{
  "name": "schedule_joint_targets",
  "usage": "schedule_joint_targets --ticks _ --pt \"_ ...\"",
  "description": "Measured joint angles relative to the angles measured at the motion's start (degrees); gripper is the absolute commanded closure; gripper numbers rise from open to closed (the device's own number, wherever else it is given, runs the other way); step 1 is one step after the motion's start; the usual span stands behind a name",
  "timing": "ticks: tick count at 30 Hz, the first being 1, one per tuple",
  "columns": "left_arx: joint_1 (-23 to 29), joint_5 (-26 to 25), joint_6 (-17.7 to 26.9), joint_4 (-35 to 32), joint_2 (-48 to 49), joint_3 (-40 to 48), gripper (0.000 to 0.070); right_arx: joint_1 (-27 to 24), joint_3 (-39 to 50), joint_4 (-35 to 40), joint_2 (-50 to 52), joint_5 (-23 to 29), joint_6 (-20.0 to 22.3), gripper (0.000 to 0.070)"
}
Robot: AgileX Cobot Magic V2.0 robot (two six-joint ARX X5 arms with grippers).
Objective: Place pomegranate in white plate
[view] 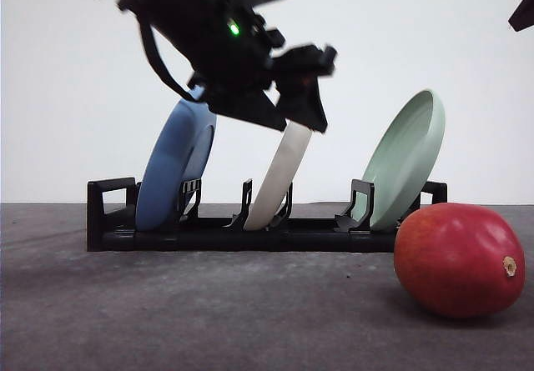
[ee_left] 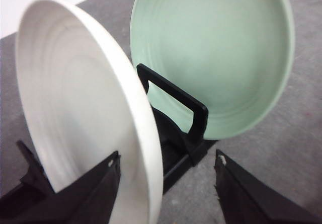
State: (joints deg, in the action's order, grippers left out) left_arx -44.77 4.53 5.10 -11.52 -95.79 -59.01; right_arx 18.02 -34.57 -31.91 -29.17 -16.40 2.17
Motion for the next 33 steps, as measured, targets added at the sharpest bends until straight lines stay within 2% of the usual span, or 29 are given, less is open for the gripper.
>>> schedule_joint_targets --ticks 6,8,13,16,19,33 --pt "0.00 0.25 0.00 -0.71 -2.75 -1.15 0.0354 0.00 0.00 0.00 0.00 0.00 0.00 0.0379" --pt "0.00 0.76 0.00 -1.08 -2.94 -1.15 0.0382 0.00 0.00 0.01 0.00 0.00 0.00 0.0379" --pt "0.02 1.73 0.00 -2.89 -2.95 -1.27 0.0620 0.00 0.00 0.01 0.00 0.00 0.00 0.0379" --pt "0.02 1.74 -0.08 -2.91 -2.95 -1.31 0.0685 0.00 0.00 0.01 0.00 0.00 0.00 0.0379" --pt "0.02 1.75 -0.95 -2.87 -2.95 -1.34 0.0685 0.00 0.00 0.01 0.00 0.00 0.00 0.0379" --pt "0.00 1.74 -11.83 -2.37 -2.40 -1.85 0.0685 0.00 0.00 0.00 0.00 0.00 0.00 0.0379"
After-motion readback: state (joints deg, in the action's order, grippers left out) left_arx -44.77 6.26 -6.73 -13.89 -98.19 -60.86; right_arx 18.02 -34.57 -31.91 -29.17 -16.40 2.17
